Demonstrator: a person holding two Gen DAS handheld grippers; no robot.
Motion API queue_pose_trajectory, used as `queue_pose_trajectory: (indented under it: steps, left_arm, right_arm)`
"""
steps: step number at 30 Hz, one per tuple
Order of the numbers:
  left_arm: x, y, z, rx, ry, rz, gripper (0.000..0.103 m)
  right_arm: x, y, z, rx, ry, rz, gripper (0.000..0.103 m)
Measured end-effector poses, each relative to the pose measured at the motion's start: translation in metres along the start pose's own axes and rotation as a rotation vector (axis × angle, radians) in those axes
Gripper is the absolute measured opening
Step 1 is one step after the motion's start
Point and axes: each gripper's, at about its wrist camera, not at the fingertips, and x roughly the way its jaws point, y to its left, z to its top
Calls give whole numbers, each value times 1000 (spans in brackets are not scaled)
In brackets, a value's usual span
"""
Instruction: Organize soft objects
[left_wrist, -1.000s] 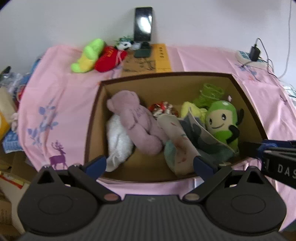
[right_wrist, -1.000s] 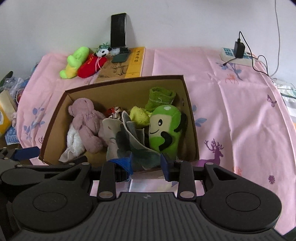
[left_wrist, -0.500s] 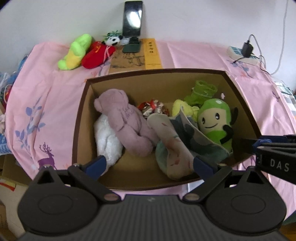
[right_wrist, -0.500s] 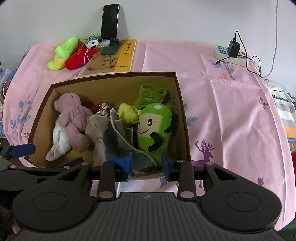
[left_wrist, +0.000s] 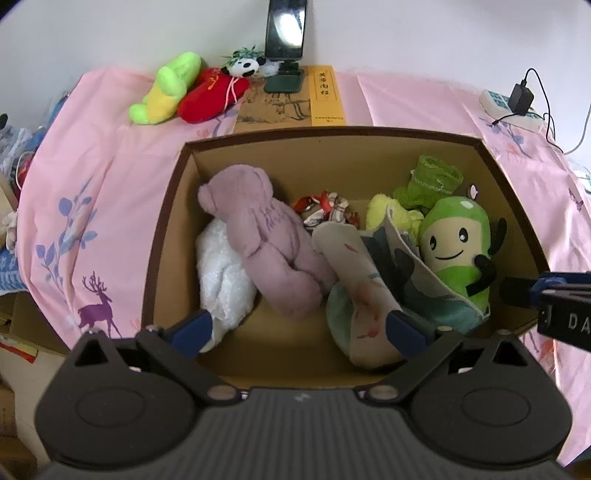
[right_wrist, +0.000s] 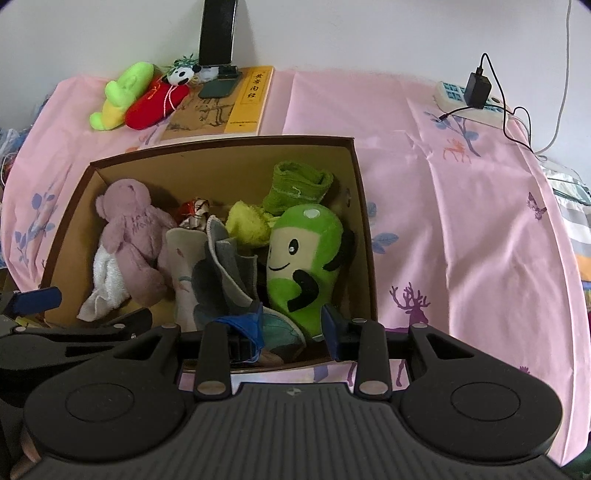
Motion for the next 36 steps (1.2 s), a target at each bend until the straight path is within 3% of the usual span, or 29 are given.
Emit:
queue_pose_trajectory:
  steps: [36]
  left_arm:
    - [13, 8, -7, 64, -6, -8, 98]
  right_arm:
    - [4, 3, -15, 85, -17, -67, 18]
